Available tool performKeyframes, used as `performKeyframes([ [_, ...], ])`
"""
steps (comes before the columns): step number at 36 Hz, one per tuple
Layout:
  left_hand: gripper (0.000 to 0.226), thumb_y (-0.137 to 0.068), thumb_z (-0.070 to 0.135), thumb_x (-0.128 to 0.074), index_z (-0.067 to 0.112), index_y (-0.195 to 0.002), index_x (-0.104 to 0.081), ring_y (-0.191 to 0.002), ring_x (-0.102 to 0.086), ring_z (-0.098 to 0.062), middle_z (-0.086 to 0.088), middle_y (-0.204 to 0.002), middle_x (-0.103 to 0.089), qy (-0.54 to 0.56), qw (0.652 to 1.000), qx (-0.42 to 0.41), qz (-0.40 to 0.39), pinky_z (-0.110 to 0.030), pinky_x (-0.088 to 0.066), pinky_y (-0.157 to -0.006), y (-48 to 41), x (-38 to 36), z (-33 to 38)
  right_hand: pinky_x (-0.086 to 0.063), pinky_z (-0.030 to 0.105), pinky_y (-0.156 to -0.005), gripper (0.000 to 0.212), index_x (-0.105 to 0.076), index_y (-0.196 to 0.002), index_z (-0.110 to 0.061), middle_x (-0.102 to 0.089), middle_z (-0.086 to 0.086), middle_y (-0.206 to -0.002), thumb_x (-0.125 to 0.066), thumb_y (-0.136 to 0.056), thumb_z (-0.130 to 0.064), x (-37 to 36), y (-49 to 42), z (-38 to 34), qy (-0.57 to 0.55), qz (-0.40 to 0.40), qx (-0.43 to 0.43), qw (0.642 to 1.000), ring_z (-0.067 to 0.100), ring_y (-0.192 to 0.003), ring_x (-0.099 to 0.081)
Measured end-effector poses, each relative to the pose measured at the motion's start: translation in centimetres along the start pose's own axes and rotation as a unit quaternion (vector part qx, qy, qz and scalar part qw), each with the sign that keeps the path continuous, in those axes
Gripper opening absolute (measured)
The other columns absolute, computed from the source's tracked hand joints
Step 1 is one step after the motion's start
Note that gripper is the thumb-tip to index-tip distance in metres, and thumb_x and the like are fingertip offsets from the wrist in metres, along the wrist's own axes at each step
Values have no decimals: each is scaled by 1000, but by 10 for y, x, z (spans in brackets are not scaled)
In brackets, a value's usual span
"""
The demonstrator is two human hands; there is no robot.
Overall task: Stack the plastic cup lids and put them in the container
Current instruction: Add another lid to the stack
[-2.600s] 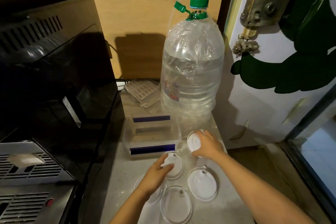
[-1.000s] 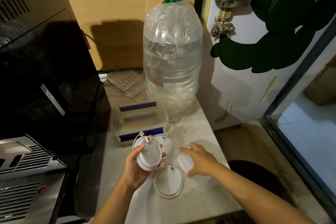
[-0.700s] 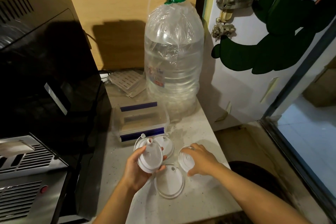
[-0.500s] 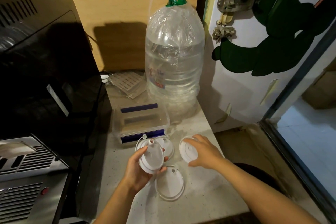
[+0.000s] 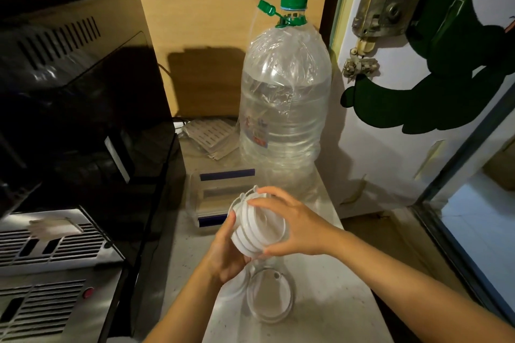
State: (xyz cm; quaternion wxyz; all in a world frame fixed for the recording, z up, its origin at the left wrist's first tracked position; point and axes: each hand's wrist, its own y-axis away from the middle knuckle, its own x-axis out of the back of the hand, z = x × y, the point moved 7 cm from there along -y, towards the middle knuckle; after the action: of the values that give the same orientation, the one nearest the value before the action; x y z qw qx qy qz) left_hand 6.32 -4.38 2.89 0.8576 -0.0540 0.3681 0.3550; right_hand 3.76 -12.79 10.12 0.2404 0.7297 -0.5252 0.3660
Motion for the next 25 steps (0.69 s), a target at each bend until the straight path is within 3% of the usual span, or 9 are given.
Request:
performKeyframes([
  [7, 82, -34, 60, -82, 17, -102, -67, -89, -70, -27, -12, -96, -74, 5, 1000, -11, -5, -36, -60, -66, 5, -1, 8, -34, 31, -105, 77, -30, -135, -41, -16, -12, -149, -76, -74, -32, -9, -10, -10, -4, -15, 28, 1000, 0, -126, -19],
  [18, 72, -32, 53, -86, 19, -93, -69, -83, -70, -23, -8, -87, -75, -26, 999, -25, -10, -34, -59, -66, 11, -4, 16, -25, 11, -97, 75, -30, -137, -33, -12, -9, -151, -74, -77, -26, -20, -15, -13, 9, -21, 62, 998, -6, -122, -15],
  [25, 75, -36, 47, -84, 17, -100, -63, -82, -68, -21, -7, -87, -72, -94, 995, -17, -1, -32, -57, -67, 14, 0, 17, -37, 35, -106, 77, -30, -137, -34, -13, -6, -152, -75, -76, -28, -28, -19, -9, 14, -18, 60, 998, 13, -135, -23],
])
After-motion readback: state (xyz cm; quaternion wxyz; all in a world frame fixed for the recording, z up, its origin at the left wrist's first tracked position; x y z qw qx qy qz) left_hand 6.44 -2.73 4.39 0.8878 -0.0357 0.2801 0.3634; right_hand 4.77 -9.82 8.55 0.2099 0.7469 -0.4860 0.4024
